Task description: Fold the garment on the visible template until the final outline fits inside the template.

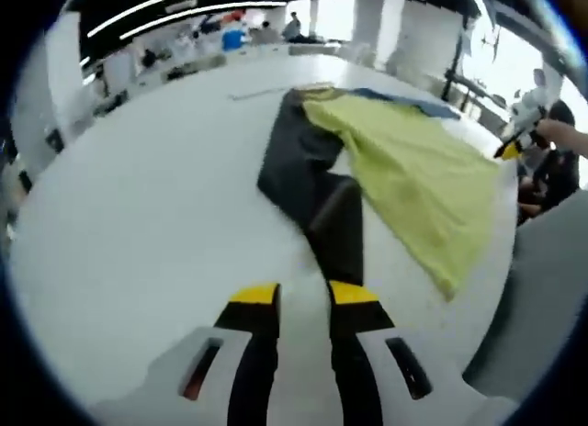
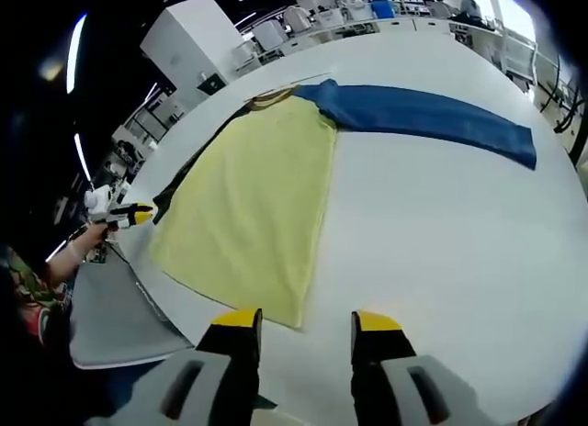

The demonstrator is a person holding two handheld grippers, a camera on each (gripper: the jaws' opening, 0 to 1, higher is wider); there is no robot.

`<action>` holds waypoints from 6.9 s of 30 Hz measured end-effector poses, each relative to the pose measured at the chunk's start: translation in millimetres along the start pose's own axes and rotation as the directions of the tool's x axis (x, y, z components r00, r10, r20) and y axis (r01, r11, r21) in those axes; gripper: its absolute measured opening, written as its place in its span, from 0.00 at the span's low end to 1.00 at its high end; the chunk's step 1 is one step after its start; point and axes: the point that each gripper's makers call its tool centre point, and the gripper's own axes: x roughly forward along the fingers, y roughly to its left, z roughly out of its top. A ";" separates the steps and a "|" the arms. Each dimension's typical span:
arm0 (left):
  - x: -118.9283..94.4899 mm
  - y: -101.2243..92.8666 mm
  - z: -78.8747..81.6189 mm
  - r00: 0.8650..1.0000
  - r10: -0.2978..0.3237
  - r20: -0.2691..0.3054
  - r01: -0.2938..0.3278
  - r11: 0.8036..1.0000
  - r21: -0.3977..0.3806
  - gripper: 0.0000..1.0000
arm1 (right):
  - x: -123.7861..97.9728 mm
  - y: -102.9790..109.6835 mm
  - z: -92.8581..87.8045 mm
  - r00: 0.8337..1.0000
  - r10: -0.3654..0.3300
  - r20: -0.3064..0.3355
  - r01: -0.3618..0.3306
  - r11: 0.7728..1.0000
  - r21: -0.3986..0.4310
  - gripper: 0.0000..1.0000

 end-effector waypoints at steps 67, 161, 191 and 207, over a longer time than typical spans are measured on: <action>-36.0 52.3 50.9 0.983 0.029 0.182 0.028 0.952 -0.303 0.00 | -4.0 14.3 20.6 0.998 0.014 0.069 -0.010 0.998 -0.060 0.37; -5.6 229.3 -24.1 0.941 0.067 -0.332 -0.187 0.919 -0.347 0.20 | 8.1 15.8 29.9 1.000 -0.002 0.003 0.002 0.997 -0.076 0.39; -32.2 156.0 36.6 1.000 0.001 -0.012 -0.004 0.969 -0.248 0.81 | -1.6 2.4 66.4 0.987 -0.047 0.155 0.065 0.992 -0.111 0.61; -28.4 93.4 53.0 0.990 -0.075 0.117 0.105 0.958 -0.269 0.74 | -10.6 -20.1 66.8 0.983 -0.113 0.148 0.128 0.987 -0.101 0.62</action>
